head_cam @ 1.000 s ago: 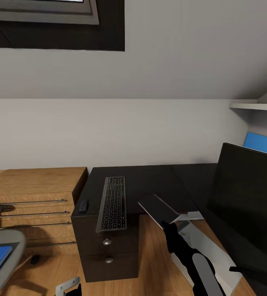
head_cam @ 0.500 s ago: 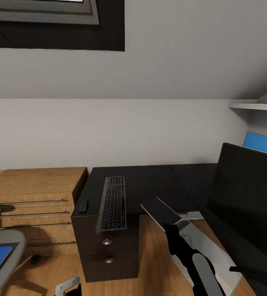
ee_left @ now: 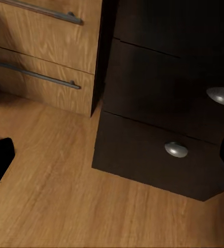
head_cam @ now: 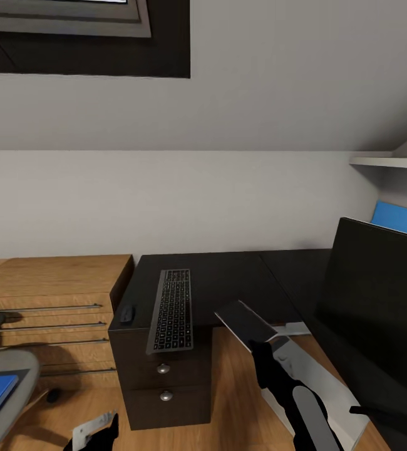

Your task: In the bedroom, organize the workspace by keeping the computer under the desk, ensuring the monitor is on the desk, placing the keyboard on the desk next to the monitor, placing the mouse on the desk next to the keyboard, moving the folder from the swivel chair onto the desk next to the mouse, stacking the notebook on top of the folder with the pen on top of the notebook, and positioning the swivel chair next to the desk.

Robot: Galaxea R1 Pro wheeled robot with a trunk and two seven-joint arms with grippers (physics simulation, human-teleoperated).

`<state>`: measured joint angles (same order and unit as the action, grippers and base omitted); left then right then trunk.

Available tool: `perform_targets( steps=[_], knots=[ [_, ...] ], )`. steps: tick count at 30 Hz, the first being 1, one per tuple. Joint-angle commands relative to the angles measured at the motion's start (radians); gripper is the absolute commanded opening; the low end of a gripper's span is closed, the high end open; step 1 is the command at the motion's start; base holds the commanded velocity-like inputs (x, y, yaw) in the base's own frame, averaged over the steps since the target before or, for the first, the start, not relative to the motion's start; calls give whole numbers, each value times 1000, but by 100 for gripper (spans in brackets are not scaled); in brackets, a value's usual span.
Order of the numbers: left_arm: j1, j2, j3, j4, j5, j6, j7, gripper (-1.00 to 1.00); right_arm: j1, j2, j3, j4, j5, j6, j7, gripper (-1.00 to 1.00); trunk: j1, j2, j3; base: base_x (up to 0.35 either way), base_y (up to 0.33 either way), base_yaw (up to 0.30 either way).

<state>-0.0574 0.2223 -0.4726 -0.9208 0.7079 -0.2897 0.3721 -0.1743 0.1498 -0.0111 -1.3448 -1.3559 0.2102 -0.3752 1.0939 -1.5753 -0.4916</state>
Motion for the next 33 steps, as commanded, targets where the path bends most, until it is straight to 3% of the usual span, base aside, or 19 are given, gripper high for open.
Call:
perform_targets(
  steps=[1, 2, 5, 10, 33],
  knots=[
    [16, 16, -7, -33, 11, -5, 7, 100, -1, 0, -1, -2, -5, 1, -7, -100, 0, -1, -1, 0, 0, 0],
    [42, 38, -7, -76, 13, 2, 7, 100, -1, 1, -1, -2, -5, -4, -7, -100, 0, -1, -1, 0, 0, 0],
    [70, 61, -7, -122, 19, 32, 8, 100, -1, 1, -1, -2, -5, -16, -7, -100, 0, -1, -1, 0, 0, 0],
    [86, 74, -6, -149, 26, 77, 9, 100, -1, 1, -1, -2, -6, -27, -7, -100, 0, -1, -1, 0, 0, 0],
    [90, 76, 0, -147, 31, 86, 14, 100, -1, 1, 0, 1, -5, -29, -7, -100, 0, -1, -1, 113, 103, 0]
  ],
)
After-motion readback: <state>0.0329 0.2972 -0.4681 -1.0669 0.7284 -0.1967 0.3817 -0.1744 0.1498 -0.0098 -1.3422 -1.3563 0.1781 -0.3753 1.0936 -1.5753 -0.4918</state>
